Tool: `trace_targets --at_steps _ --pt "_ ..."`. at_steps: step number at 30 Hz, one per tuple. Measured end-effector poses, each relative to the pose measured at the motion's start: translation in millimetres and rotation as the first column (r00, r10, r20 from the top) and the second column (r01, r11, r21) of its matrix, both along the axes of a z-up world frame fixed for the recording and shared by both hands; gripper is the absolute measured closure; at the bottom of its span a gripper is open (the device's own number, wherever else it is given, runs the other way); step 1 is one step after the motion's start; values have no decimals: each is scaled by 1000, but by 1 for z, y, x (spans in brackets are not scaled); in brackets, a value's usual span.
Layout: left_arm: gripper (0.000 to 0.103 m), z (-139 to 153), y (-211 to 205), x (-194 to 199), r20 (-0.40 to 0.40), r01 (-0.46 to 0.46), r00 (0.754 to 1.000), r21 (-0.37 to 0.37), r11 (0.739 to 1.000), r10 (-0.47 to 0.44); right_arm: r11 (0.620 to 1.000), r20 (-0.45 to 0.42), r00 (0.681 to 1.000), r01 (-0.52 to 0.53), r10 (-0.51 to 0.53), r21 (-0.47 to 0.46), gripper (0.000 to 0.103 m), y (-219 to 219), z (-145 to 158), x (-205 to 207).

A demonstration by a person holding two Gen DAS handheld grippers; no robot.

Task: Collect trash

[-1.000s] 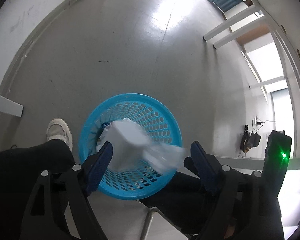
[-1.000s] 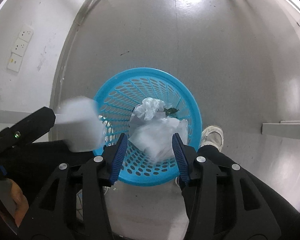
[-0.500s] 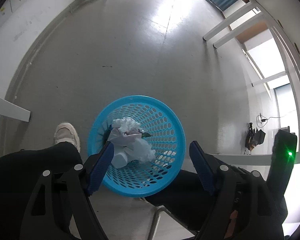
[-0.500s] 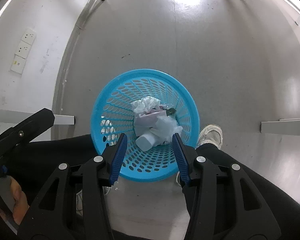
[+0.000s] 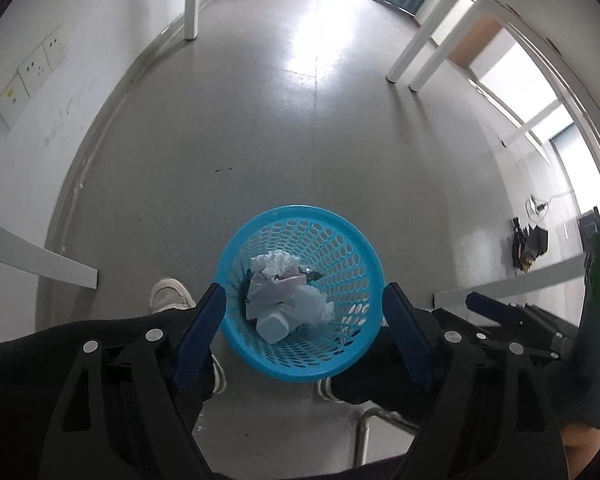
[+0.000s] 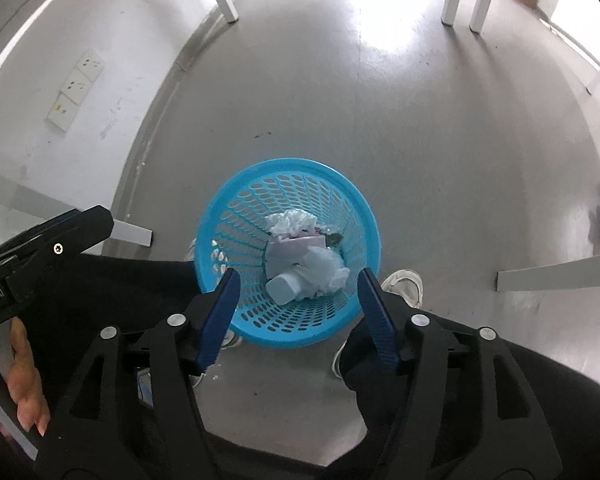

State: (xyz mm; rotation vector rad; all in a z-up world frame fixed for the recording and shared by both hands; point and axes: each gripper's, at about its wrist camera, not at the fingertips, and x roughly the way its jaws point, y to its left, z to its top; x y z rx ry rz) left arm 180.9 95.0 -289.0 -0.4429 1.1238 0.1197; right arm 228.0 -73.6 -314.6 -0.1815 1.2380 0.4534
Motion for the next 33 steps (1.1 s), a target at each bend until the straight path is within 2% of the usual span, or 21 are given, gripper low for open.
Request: trace_targets --at_steps 7,11,13,16,19,22,30,33 --pt "15 17 -7 -24 -26 71 997 40 997 -70 999 63 997 -38 38 11 33 -8 26 -30" --pt "6 24 -5 -38 0 77 997 11 997 -77 998 72 996 -46 44 32 23 -17 39 -44" --pt "6 24 -5 -44 0 90 996 -1 996 -90 998 84 995 -54 51 30 16 -21 45 -52" --pt "6 18 -7 -48 -27 101 994 -29 995 -101 998 92 994 -54 51 30 16 -24 49 -58" --pt "6 17 -9 -52 -24 109 994 -9 994 -109 998 81 995 -54 51 34 9 -24 47 -59" --pt "6 17 -12 -51 -24 115 993 23 993 -114 998 58 997 -56 54 39 9 -24 43 -57" --pt "6 16 -12 -47 -8 120 993 0 993 -120 996 27 999 -47 45 79 9 -26 37 -53" --pt "6 17 -16 -48 -2 129 992 26 991 -129 995 23 999 -46 44 86 9 -28 37 -53"
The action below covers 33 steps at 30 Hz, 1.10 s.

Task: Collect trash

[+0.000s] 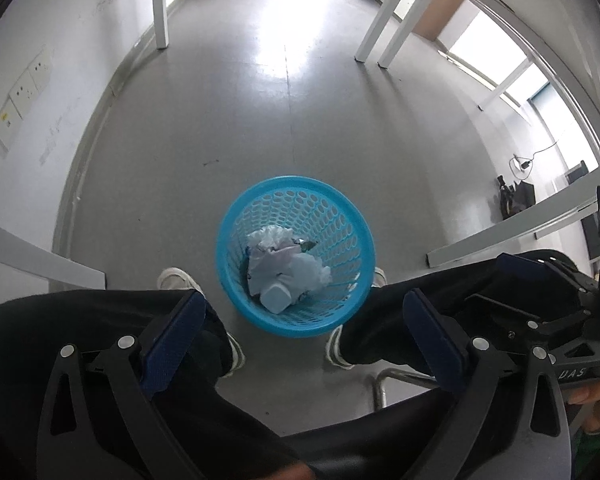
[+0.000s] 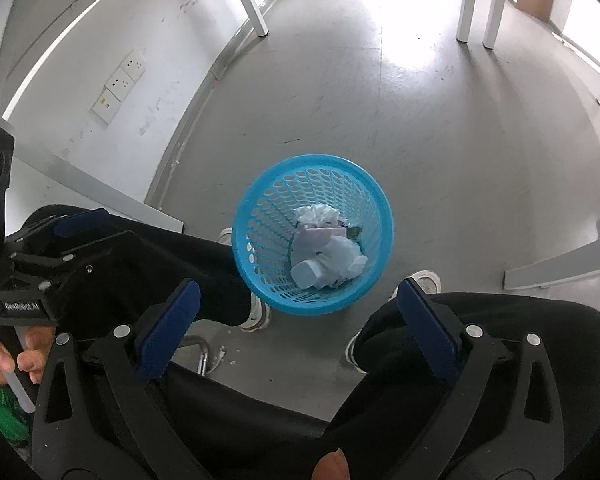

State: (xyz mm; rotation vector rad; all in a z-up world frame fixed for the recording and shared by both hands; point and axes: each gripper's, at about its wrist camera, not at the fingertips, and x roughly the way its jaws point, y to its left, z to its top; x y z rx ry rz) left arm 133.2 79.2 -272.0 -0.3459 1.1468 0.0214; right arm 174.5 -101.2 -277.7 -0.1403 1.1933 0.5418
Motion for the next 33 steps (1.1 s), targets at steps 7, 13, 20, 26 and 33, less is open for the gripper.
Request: trace_targets --at_steps 7,13,20,26,33 --pt "6 -3 3 1 -12 -15 1000 1 1000 15 1000 -9 1000 -6 6 13 9 2 -1 -1" --pt "6 -3 4 1 -14 -11 1000 1 1000 11 1000 -22 1000 -2 3 25 9 1 -3 0" --pt "6 -4 2 1 -20 -5 1000 0 1000 5 999 -27 1000 -1 2 32 9 0 -3 1" --pt "6 -5 1 1 -20 -5 1000 2 1000 5 999 -28 1000 -2 3 32 9 1 -3 1" --pt "6 -4 1 1 -20 -4 1000 2 1000 4 1000 -28 1000 -1 2 31 9 1 -3 1"
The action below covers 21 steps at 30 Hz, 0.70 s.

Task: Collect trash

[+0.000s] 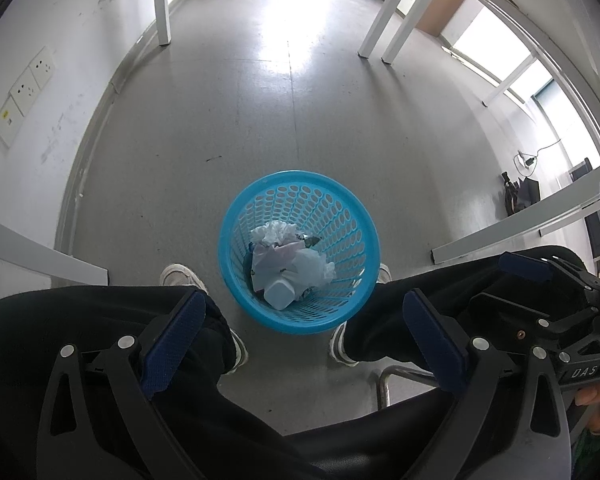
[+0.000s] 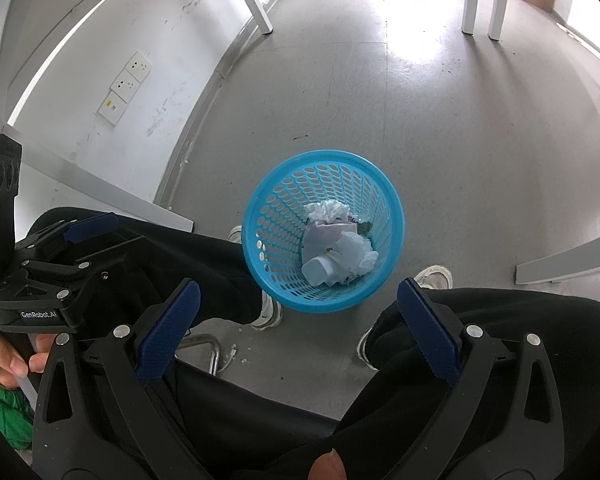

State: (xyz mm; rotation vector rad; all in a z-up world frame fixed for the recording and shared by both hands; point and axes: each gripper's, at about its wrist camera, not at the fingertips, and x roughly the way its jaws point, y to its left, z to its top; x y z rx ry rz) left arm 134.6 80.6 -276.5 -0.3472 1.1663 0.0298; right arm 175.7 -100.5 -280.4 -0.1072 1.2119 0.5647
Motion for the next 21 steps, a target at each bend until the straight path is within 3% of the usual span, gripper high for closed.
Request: trace_targets --at_steps 21 --pt "6 1 -1 0 -1 -1 1000 -1 1000 1 1000 -5 1000 -2 2 -3 9 2 -2 -5"
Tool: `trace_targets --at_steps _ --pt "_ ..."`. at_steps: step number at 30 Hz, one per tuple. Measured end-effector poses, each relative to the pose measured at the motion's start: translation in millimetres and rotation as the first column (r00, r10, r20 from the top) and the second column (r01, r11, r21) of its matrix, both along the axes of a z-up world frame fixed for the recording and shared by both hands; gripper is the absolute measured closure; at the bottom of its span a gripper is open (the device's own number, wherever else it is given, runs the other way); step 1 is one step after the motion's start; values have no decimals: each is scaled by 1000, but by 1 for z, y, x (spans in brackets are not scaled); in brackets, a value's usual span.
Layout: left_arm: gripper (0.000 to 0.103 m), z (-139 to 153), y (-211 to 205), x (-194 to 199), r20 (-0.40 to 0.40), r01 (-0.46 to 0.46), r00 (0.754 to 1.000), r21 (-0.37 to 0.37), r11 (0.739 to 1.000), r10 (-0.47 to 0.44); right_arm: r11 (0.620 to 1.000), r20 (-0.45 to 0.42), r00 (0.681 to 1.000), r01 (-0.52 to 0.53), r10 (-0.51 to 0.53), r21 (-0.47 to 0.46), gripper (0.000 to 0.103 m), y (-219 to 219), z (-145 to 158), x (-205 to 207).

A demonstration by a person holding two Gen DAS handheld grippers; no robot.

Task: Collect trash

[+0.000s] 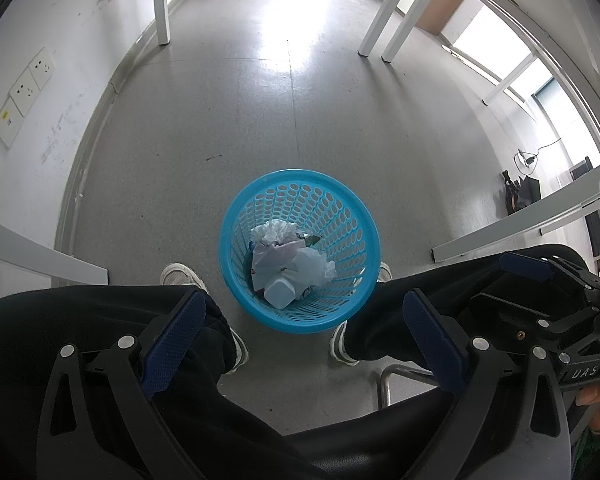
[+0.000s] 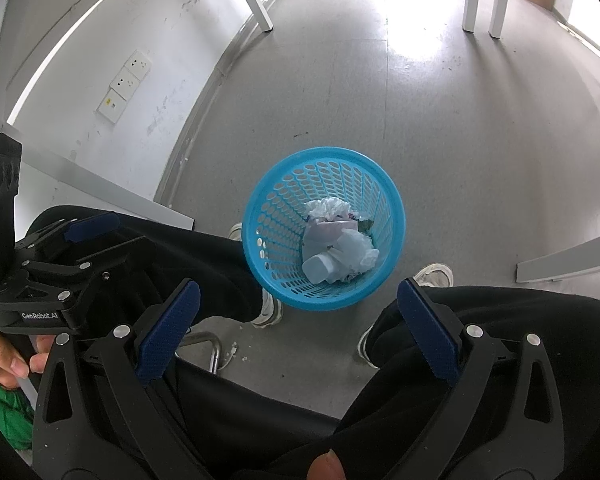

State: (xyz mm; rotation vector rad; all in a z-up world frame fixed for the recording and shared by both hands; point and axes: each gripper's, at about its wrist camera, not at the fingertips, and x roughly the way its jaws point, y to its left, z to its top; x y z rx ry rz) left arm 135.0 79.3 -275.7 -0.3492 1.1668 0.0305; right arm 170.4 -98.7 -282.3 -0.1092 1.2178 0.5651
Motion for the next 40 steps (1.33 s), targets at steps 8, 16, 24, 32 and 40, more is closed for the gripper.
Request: trace_targets --at_steps 8,16,24,32,40 --pt "6 0 0 0 0 0 1000 0 1000 0 1000 -2 1000 2 -2 1 9 -2 0 0" --pt "6 1 0 0 0 -1 1000 0 1000 1 1000 -4 1000 2 -2 0 9 -2 0 0" --pt "6 1 -1 0 -1 0 1000 0 1000 0 1000 -4 1000 2 -2 1 9 -2 0 1" --pt "6 1 -1 -1 -1 1 1000 0 1000 -1 1000 -5 1000 2 -2 1 9 -2 0 1" --pt "6 -2 2 -7 -9 -4 1000 -18 1000 4 1000 -5 1000 2 -2 0 9 -2 0 1"
